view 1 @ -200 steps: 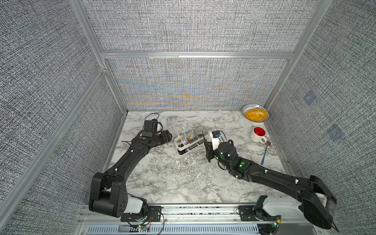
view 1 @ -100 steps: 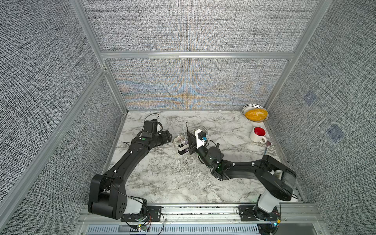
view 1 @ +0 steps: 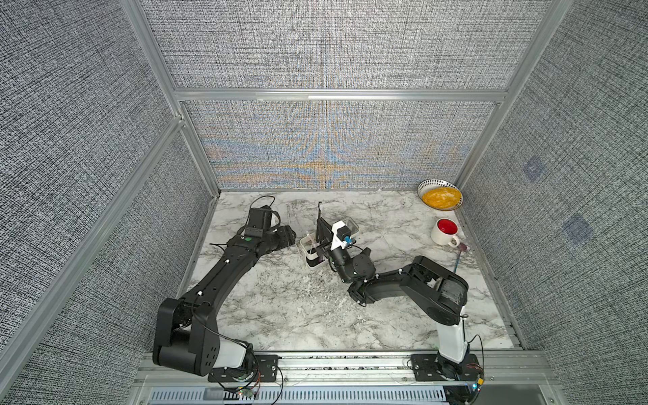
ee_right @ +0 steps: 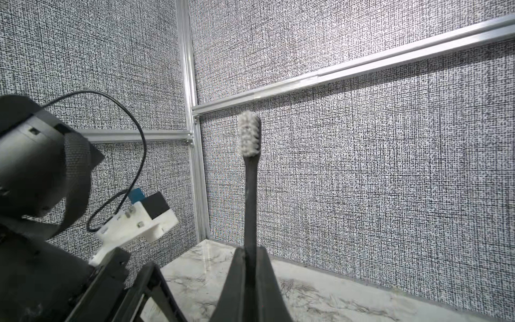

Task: Place the toothbrush into the toothbrush holder
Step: Place the toothbrush in the toothbrush holder.

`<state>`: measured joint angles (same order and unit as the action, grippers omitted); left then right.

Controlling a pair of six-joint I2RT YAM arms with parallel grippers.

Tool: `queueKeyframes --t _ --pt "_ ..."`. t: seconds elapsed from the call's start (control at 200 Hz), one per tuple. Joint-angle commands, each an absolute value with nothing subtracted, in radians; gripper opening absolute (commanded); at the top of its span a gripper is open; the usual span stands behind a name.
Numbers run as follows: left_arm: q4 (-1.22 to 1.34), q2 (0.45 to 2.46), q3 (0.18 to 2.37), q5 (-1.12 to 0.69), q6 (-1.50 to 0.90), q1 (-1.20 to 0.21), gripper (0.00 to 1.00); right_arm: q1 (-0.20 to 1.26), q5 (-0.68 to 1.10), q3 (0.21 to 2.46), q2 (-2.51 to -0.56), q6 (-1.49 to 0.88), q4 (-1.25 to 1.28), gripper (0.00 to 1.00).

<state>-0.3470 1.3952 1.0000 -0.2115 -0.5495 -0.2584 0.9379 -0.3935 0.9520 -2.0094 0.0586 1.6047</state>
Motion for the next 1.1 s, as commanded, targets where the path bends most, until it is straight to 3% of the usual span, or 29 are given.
queueKeyframes --t 0.0,0.766,0.971,1.096 --pt "-0.351 1.400 1.003 -0.204 -0.532 -0.257 0.70 0.934 -0.414 0.960 -2.033 0.071 1.680 0.01" --pt "-0.367 1.390 1.008 -0.191 -0.525 -0.258 0.70 0.913 -0.441 0.967 -2.181 0.043 1.757 0.02" --pt "-0.367 1.390 1.009 -0.192 -0.525 -0.258 0.70 0.914 -0.431 0.941 -2.175 0.047 1.783 0.23" --pt "-0.367 1.389 1.008 -0.193 -0.525 -0.258 0.70 0.915 -0.428 0.929 -2.161 0.047 1.784 0.30"
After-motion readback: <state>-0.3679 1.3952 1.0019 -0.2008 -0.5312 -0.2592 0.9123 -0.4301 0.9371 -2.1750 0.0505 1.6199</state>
